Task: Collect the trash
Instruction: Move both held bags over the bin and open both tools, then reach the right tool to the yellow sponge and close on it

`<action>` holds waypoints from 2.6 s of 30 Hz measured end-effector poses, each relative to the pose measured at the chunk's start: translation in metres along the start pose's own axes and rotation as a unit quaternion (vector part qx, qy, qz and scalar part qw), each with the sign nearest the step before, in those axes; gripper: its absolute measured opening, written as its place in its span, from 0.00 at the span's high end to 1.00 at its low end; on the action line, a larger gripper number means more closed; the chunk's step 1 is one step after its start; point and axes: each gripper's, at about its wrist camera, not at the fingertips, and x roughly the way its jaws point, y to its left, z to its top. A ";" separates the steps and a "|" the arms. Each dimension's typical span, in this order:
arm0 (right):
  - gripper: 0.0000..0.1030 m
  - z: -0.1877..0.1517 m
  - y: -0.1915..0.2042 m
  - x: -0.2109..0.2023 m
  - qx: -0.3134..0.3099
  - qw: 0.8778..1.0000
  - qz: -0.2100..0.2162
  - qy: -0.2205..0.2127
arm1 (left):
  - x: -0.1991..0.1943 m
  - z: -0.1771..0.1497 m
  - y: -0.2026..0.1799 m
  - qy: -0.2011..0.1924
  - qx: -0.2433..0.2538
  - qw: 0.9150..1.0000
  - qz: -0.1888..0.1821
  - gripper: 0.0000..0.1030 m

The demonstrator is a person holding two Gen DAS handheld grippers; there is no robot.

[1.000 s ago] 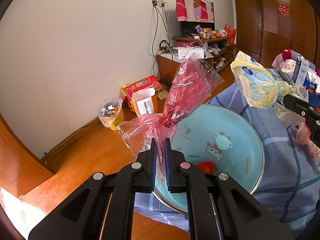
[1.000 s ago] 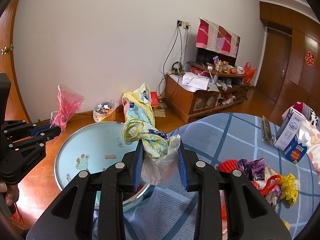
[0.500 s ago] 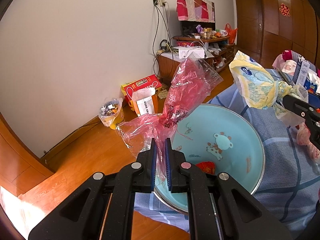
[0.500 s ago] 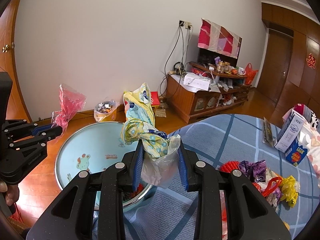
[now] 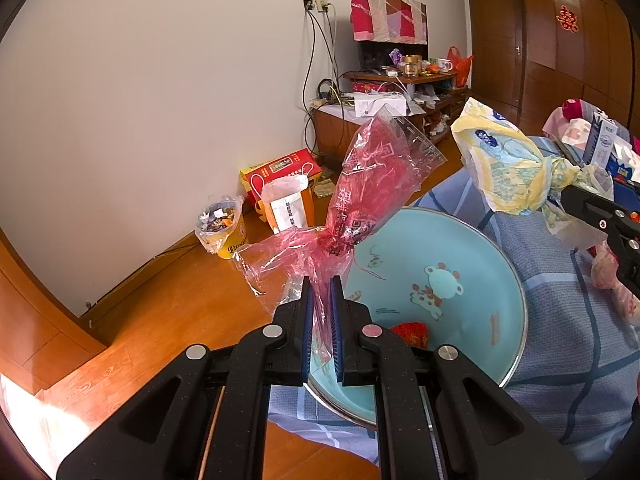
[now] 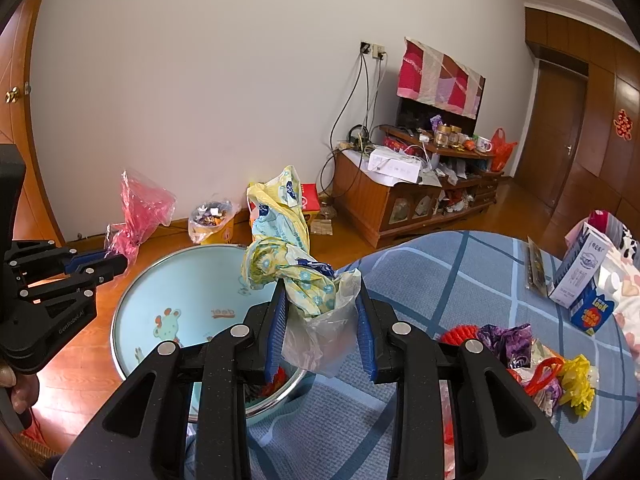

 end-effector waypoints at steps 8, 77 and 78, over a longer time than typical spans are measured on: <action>0.69 0.000 0.001 0.000 0.000 1.000 0.000 0.001 | 0.000 0.000 0.001 0.001 0.001 1.000 -0.001 0.92; 0.26 -0.147 -0.181 -0.101 0.188 0.955 -0.204 0.103 | -0.012 -0.028 -0.162 0.011 0.124 0.987 -0.099 0.29; 0.26 -0.147 -0.181 -0.097 0.187 0.955 -0.202 0.110 | -0.015 -0.028 -0.161 0.009 0.123 0.987 -0.101 0.29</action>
